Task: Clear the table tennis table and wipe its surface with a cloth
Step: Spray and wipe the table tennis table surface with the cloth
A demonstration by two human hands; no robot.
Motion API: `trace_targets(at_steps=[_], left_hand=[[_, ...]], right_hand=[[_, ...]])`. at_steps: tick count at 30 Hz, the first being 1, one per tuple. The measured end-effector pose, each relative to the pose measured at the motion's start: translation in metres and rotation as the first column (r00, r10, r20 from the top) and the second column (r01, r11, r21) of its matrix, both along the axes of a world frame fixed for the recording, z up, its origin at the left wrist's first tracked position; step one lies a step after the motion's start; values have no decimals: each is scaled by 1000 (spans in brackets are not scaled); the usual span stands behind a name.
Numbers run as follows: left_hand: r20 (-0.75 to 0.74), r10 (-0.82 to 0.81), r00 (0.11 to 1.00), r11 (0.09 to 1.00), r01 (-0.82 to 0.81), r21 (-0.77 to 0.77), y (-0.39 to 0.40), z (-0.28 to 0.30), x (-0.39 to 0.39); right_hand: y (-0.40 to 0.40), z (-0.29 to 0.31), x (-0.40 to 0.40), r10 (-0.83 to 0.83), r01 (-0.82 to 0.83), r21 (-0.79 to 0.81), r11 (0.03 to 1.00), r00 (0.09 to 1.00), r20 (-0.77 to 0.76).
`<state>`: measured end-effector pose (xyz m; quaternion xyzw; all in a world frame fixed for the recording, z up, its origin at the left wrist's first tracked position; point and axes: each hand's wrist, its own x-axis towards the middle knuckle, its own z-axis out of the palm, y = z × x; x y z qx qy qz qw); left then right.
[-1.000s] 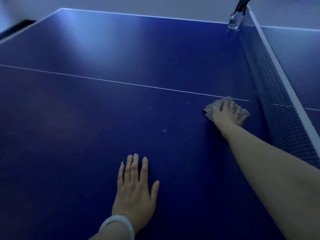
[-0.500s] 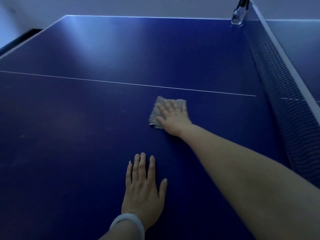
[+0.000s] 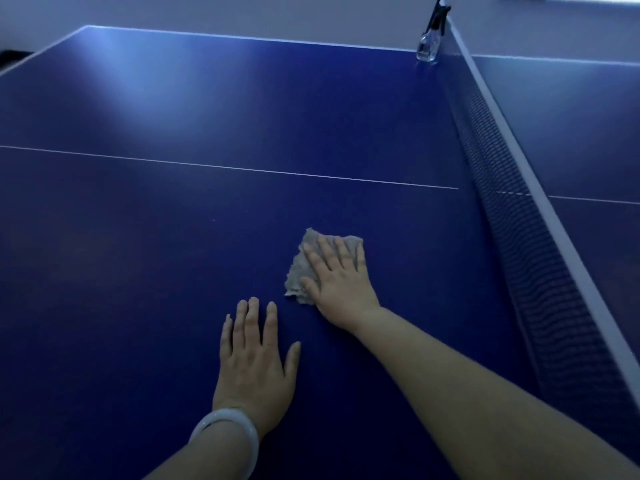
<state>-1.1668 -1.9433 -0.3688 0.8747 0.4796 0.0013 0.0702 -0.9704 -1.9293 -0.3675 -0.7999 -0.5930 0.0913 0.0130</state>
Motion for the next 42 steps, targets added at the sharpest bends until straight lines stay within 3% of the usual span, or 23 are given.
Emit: trace_targets(at_steps=[2, 4, 7, 10, 12, 15, 17, 18, 20, 23, 25, 27, 31, 33, 35, 37, 42], left_hand=[[3, -2, 1000, 1000, 2, 11, 0, -2, -1], [15, -2, 1000, 1000, 2, 11, 0, -3, -1], [20, -1, 1000, 1000, 0, 7, 1, -3, -1], [16, -3, 1000, 1000, 3, 12, 1, -3, 0], [17, -2, 1000, 1000, 2, 16, 1, -3, 0], [18, -1, 1000, 1000, 1, 22, 1, -3, 0], [7, -1, 1000, 1000, 1, 16, 2, -3, 0], [5, 0, 1000, 1000, 0, 16, 2, -2, 0], [6, 3, 1000, 1000, -3, 18, 1, -2, 0], [16, 4, 1000, 1000, -5, 18, 0, -1, 0], [11, 0, 1000, 1000, 0, 20, 0, 0, 0], [5, 1, 1000, 1000, -1, 23, 0, 1, 1], [1, -4, 1000, 1000, 3, 17, 0, 1, 1], [15, -5, 1000, 1000, 4, 14, 0, 1, 0], [20, -3, 1000, 1000, 3, 15, 0, 0, 0], [11, -5, 1000, 1000, 5, 17, 0, -1, 0], [-2, -16, 1000, 1000, 16, 5, 1, 0, -1]], right_hand=[[-10, 1, 28, 39, -39, -27, 999, 999, -9], [-28, 1, 74, -139, 139, -31, 990, 990, -1], [-69, 7, 134, -536, 535, -56, 843, 844, -23], [-94, 8, 122, -704, 702, -54, 710, 709, -40], [-95, 4, 80, -630, 630, 16, 776, 776, -9], [-100, -3, 8, -219, 219, 58, 974, 976, 0], [-108, -2, 4, -60, 60, 2, 998, 998, -8], [-111, -1, 18, -73, 73, -8, 997, 997, 1], [-118, 0, 58, -250, 251, -15, 968, 968, 31], [-134, 8, 103, -588, 587, -66, 807, 809, -7], [-143, 6, 92, -685, 683, -56, 728, 728, -31], [-145, 1, 49, -656, 656, -3, 755, 754, -8], [-160, -4, -27, -291, 290, 65, 955, 957, 3], [-179, -3, -18, -369, 369, 34, 929, 929, 0], [-204, -2, -9, -585, 585, 28, 811, 810, 31], [-219, 0, -25, -701, 701, 26, 713, 710, 66], [-188, 6, -115, -622, 622, 34, 783, 782, 28]])
